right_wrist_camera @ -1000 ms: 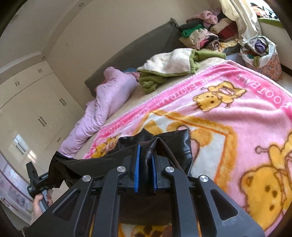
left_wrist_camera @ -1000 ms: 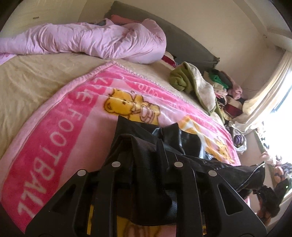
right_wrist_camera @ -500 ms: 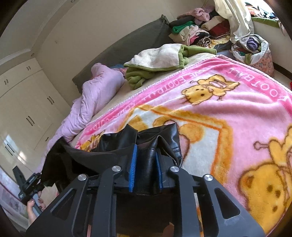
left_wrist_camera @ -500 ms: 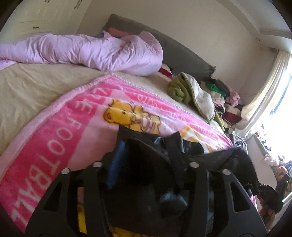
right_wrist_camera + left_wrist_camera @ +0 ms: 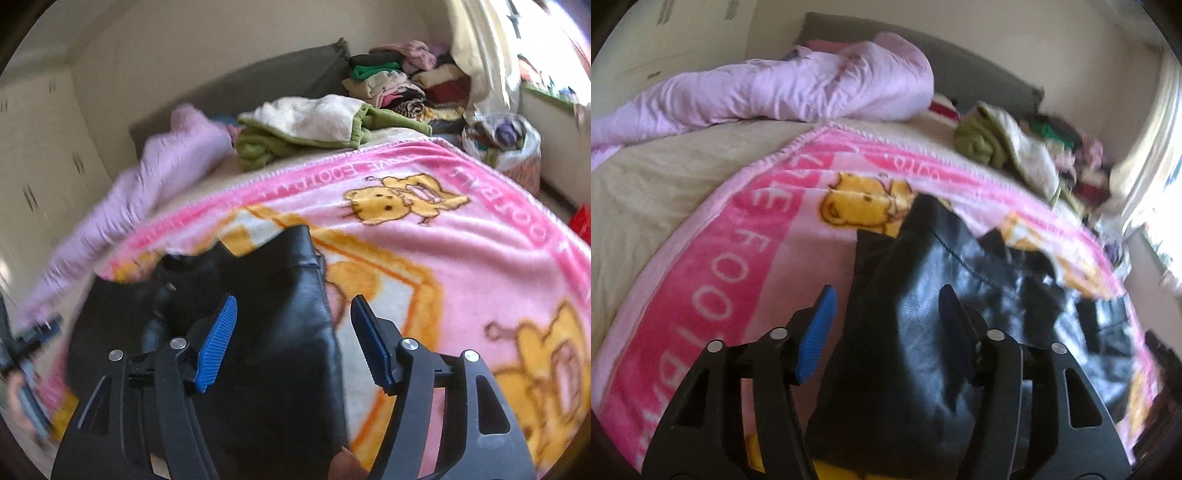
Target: Fold large clothes
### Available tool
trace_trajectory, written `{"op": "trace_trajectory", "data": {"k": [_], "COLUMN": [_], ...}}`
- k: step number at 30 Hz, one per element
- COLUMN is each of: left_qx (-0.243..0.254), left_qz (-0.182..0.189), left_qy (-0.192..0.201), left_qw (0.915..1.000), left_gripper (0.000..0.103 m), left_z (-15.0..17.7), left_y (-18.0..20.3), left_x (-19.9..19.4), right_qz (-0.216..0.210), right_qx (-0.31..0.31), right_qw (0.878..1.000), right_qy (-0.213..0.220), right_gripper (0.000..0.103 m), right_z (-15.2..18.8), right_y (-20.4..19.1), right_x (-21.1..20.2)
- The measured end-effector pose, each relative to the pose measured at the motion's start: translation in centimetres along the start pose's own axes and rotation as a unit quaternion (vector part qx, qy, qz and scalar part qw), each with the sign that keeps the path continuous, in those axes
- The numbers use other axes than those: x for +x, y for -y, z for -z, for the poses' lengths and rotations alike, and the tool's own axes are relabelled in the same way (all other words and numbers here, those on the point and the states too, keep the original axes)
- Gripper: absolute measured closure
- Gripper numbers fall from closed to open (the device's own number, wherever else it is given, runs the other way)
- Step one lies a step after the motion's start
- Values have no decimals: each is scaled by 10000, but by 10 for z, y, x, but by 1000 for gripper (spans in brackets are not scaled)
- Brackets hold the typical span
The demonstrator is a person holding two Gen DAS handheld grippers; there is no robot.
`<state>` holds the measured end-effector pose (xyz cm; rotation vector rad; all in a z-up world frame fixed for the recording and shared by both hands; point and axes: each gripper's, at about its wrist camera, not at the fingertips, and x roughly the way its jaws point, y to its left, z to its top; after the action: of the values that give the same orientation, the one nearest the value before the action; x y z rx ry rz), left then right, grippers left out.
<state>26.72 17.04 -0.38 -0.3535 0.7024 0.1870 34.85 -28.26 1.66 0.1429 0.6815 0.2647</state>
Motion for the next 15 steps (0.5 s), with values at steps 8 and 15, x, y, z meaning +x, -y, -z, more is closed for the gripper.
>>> {"op": "trace_trajectory", "data": {"k": [8, 15], "left_qx": [587, 276], "left_qz": [-271, -123], "left_qy": [-199, 618], "left_qw": [9977, 9976], "left_gripper": [89, 103], "left_z": [2, -15], "left_y": [14, 13], "left_x": [22, -15], "right_qz": [91, -376], "right_qx": [-745, -225], "right_qw": [9965, 9985], "right_qy": [-369, 328], "right_gripper": [81, 101], "right_z": [0, -21], "right_y": [-12, -7], "right_x": [45, 14]}}
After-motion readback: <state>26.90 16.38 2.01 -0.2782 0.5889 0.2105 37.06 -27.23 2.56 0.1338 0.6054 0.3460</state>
